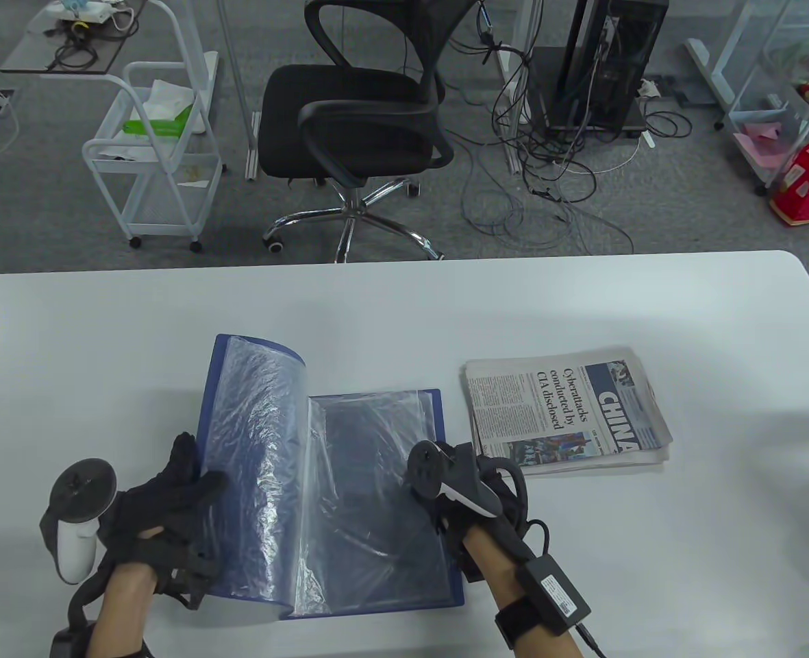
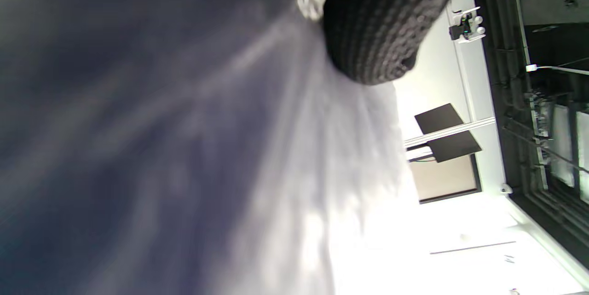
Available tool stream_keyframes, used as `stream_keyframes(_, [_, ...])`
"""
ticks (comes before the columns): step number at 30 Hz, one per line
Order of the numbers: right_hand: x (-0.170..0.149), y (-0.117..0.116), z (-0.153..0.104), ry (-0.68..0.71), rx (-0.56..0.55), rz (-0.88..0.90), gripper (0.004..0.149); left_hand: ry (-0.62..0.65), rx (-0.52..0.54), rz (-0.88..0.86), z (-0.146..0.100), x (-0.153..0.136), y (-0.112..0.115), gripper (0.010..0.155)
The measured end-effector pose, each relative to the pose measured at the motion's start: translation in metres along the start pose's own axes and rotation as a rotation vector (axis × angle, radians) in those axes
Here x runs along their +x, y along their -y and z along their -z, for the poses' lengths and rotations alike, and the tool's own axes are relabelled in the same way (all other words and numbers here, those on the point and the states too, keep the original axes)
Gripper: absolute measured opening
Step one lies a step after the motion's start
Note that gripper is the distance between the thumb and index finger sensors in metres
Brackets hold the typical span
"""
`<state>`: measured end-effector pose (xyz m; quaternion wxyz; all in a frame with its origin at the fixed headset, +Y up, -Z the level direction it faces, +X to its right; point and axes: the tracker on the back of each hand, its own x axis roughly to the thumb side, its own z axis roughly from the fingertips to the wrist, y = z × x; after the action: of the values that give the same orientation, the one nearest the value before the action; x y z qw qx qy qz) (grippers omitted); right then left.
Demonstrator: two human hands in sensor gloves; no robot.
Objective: Pull newspapers from file folder
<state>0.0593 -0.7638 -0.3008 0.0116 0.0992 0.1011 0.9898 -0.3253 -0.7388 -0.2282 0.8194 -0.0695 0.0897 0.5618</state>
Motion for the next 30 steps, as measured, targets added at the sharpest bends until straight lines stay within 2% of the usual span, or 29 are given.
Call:
stream_keyframes(4, [0.0,0.0,0.0,0.006,0.006,-0.009,0.05,-0.001,-0.048,-0.039,0.002,0.002,0.011,0.088])
stream_keyframes(9, [-0.003,0.0,0.0,0.007,0.022,0.027,0.051,0.007,-0.076,-0.12,0.004,0.002,0.017,0.067])
stream_keyframes(14, [-0.005,0.0,-0.001,0.013,0.038,0.041,0.052,0.039,-0.197,-0.307,0.001,0.008,0.026,0.05])
stream_keyframes(17, [-0.008,0.001,0.0,0.013,0.047,0.073,0.052,0.063,-0.205,-0.262,0.0,0.021,0.031,0.048])
stream_keyframes(24, [-0.02,0.006,0.0,0.012,0.04,0.191,0.051,-0.016,-0.239,-0.046,0.004,0.063,0.058,0.05])
stream_keyframes(29, [-0.043,0.023,-0.005,-0.004,-0.013,0.437,0.051,-0.061,-0.254,0.093,0.011,0.083,0.1,0.051])
stream_keyframes(30, [-0.053,0.032,-0.009,-0.016,-0.079,0.481,0.051,-0.073,-0.254,0.126,0.014,0.084,0.113,0.051])
